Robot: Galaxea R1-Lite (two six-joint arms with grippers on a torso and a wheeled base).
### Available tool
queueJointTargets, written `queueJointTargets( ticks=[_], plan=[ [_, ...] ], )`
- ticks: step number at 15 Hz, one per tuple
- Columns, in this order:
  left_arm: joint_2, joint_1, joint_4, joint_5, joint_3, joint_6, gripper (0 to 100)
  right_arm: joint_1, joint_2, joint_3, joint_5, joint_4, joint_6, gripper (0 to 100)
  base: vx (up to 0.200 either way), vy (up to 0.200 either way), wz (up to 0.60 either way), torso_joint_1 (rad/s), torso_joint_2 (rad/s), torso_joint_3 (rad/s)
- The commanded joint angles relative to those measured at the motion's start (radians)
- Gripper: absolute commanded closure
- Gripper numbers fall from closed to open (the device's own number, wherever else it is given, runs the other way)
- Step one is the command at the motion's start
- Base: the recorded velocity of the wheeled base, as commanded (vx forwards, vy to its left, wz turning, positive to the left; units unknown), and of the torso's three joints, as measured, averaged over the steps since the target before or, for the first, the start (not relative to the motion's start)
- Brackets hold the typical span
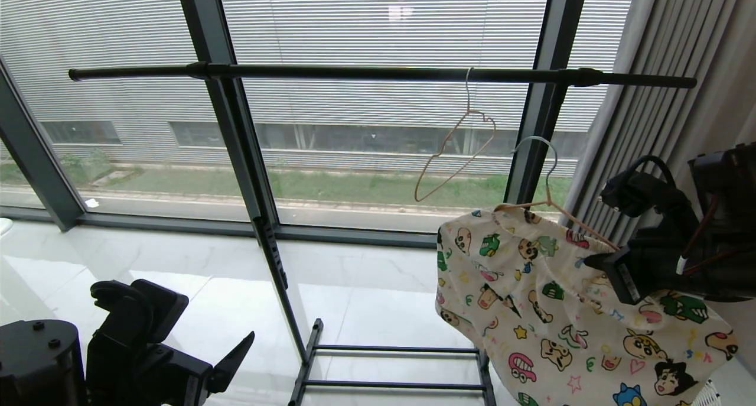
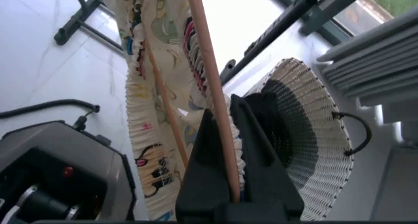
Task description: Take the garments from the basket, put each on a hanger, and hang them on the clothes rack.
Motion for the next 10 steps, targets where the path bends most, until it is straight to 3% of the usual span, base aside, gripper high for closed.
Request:
queueJointTargets(
  ticks=[1,5,10],
  plan=[
    [-0.009,0.021,0.0,0.004,-0.001,0.0,0,0.001,-0.009,-0.006,-0.033,0.02,0.067,100,0.0,0.0,0.0,0.0,0.0,0.0],
    [-0.009,0.027,0.0,0.036,-0.008,0.0,0,-0.006,0.006,-0.067,-0.091,0.034,0.245,100,0.0,0.0,0.0,0.0,0.0,0.0],
    [-0.007,0.027,0.0,0.036,-0.011,0.005,0,-0.056,0.078,-0.205,-0.143,0.032,0.278,100,0.0,0.0,0.0,0.0,0.0,0.0]
  ],
)
